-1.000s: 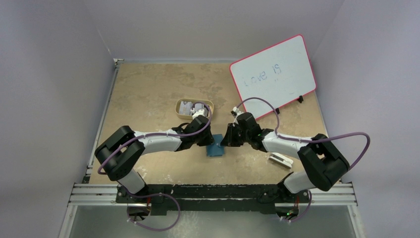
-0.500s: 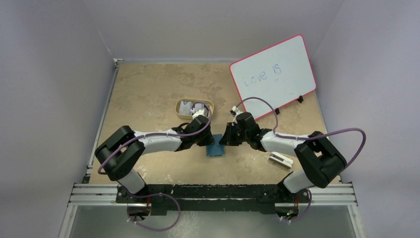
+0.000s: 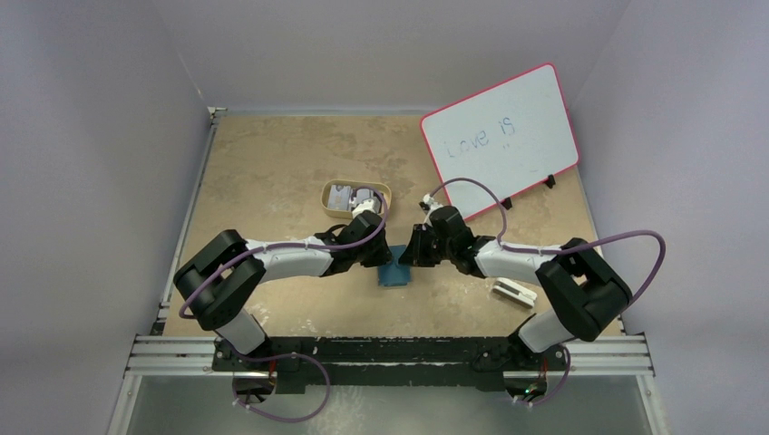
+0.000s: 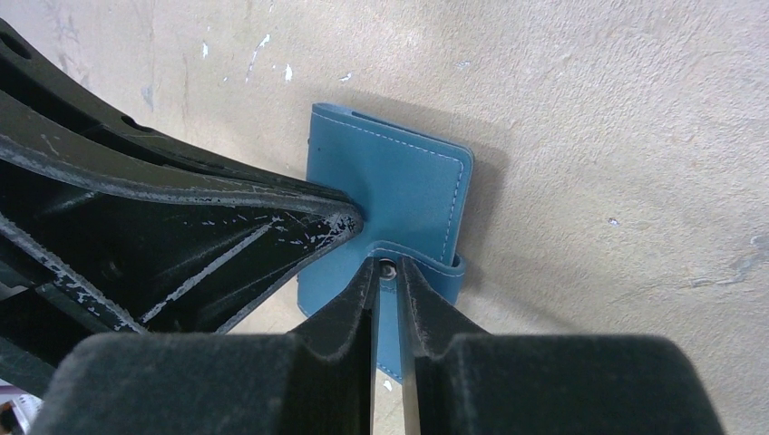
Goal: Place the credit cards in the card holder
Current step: Close the card holder at the center of the board.
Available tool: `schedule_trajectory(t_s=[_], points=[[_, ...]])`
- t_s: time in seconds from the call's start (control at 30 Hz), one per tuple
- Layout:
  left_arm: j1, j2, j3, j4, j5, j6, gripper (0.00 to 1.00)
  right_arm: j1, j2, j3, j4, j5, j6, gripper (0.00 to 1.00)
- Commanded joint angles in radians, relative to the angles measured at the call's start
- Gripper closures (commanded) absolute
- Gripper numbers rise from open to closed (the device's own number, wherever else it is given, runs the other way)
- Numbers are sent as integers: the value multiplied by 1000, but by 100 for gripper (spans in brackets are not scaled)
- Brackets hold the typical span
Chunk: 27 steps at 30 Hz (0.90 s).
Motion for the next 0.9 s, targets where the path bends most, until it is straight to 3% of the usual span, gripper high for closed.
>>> schedule_trajectory(t_s=[0.0,0.87], points=[[-2,33,2,7,-7,-2,93,27,27,31,-69,36,-18,87],[-2,-11,-49,51,1,-31,93,93,179,139,-374,287,-70,94]])
